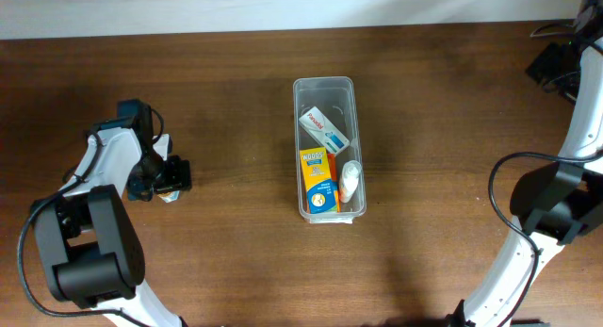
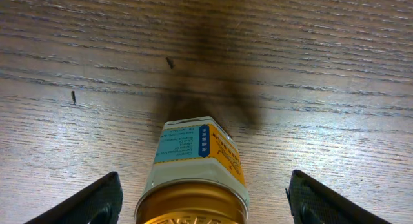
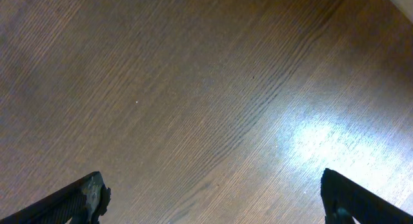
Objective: Pack container
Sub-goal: 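Close the left gripper around the gold-capped bottle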
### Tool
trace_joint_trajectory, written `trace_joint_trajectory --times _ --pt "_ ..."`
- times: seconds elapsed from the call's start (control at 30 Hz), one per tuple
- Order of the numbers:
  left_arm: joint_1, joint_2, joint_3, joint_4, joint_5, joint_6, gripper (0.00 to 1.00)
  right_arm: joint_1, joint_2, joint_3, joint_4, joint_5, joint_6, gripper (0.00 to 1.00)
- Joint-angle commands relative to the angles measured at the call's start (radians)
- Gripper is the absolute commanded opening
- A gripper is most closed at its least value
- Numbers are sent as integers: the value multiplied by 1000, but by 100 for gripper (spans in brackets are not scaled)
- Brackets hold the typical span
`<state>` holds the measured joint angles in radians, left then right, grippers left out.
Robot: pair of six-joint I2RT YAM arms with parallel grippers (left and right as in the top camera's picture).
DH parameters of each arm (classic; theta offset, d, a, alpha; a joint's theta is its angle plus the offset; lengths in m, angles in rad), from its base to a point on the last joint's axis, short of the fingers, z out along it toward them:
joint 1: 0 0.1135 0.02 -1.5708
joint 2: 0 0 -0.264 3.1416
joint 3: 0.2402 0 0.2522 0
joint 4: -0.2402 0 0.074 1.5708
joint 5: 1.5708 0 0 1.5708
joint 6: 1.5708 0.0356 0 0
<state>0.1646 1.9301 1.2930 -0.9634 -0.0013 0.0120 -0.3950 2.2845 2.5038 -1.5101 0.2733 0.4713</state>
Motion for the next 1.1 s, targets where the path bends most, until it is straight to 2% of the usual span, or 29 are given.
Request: trace_joint_trajectory --times 0.0,1.07 --pt "2 3 -4 2 -7 15 82 1 -4 0 0 19 4 98" --pt "2 8 -4 -2 -6 15 79 1 -4 0 0 19 4 98"
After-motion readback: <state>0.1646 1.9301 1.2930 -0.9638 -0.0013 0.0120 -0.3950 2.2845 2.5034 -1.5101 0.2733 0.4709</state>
